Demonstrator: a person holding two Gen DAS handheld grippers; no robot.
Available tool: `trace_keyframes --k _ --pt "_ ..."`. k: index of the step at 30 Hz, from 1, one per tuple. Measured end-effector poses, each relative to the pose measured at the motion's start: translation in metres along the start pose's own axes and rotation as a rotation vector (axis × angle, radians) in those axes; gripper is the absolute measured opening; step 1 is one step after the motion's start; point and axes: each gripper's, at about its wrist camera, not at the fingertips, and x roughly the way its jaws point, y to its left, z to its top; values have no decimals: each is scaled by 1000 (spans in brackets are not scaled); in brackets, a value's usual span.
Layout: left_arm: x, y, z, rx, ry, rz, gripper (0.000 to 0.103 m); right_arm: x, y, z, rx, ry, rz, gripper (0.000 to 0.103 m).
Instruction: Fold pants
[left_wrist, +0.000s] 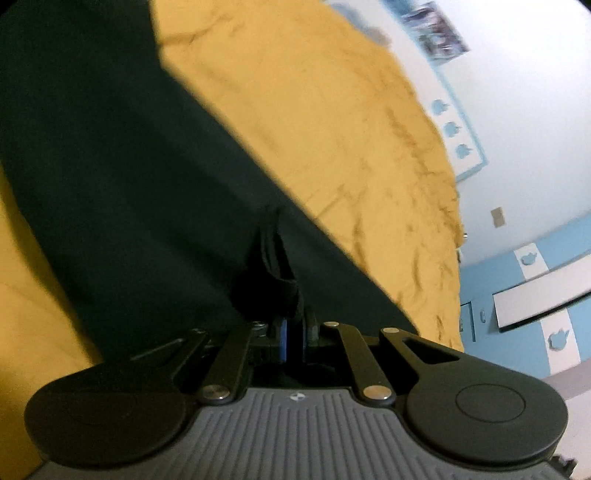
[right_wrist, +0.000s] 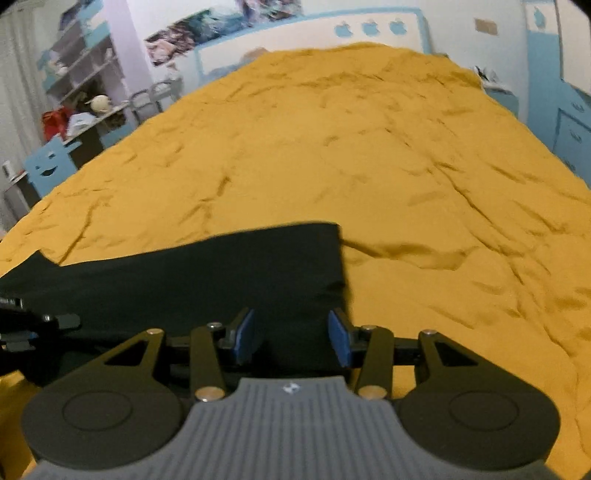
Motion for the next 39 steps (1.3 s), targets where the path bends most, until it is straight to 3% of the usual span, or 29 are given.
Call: trace_keyframes --k 4,6,8,10,12,15,17,20,21,22,26,30,33,38,39 --pt "-5 -10 3 85 -4 22 9 6 30 -1 -78 13 108 41" --pt "5 11 7 23 16 64 9 18 47 -7 -114 74 107 41" --pt "14 36 11 -82 54 49 9 40 61 -17 -183 199 60 41" --pt "12 40 11 -78 59 28 10 38 74 -22 -259 193 25 41" --pt "8 33 11 -31 66 18 12 30 77 -19 -257 182 53 41" --pt "-9 34 20 -10 54 18 24 21 79 -14 -232 140 89 41" --pt "-32 39 30 18 3 39 25 18 86 -13 -231 112 84 41" --pt "-80 57 53 26 -152 78 42 18 105 -10 -223 89 117 41" --pt "-92 64 59 16 -195 91 52 18 115 -11 -232 85 127 41" --pt "-106 76 71 -6 -240 110 56 20 125 -12 -247 85 137 41" --pt "-133 127 106 -148 -337 165 56 23 164 -14 -306 83 182 41" --pt "-127 165 129 -271 -314 174 56 16 185 -15 -326 87 202 41" --pt "-124 181 139 -302 -354 175 56 11 195 -16 -368 87 208 42" --pt "-105 208 148 -456 -318 79 60 7 213 -15 -412 93 218 42" --pt "-103 210 150 -471 -313 56 53 8 216 -15 -414 95 221 42"
